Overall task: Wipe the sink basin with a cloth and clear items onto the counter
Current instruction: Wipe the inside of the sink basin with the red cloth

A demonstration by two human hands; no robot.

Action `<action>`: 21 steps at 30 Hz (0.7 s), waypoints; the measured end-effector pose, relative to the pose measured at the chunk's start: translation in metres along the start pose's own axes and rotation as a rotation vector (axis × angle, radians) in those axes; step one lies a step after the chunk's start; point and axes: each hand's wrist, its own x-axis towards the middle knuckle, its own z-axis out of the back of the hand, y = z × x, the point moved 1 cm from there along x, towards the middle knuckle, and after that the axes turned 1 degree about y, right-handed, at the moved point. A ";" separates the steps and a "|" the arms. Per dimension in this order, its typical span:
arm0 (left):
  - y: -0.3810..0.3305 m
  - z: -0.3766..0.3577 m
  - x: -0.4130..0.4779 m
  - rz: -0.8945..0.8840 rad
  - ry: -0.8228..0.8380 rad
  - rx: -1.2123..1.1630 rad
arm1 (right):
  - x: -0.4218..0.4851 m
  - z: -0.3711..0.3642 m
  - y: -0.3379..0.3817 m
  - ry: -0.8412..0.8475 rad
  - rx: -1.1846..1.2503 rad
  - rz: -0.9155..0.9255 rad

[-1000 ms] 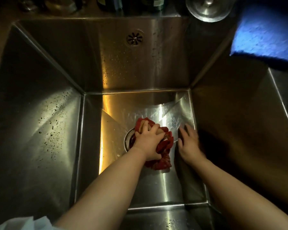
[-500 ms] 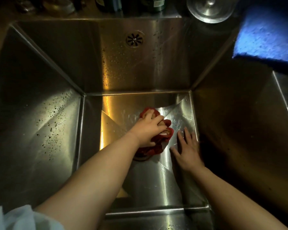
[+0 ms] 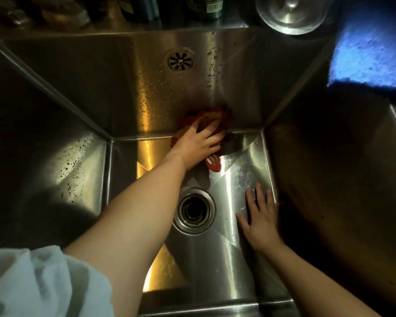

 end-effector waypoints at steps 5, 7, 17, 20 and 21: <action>0.011 -0.016 -0.021 0.118 -0.011 -0.166 | 0.001 0.000 0.000 0.005 0.023 0.002; 0.016 -0.027 -0.040 0.120 0.031 -0.069 | 0.001 -0.001 0.000 0.013 0.005 0.000; 0.037 -0.049 -0.113 0.586 0.011 -0.528 | 0.000 0.003 0.003 0.036 -0.037 -0.013; 0.025 -0.049 -0.111 0.825 -0.127 -0.710 | -0.001 0.005 0.002 0.049 -0.043 -0.016; 0.020 -0.048 -0.108 0.912 -0.175 -0.777 | -0.001 0.005 0.002 0.050 -0.043 -0.016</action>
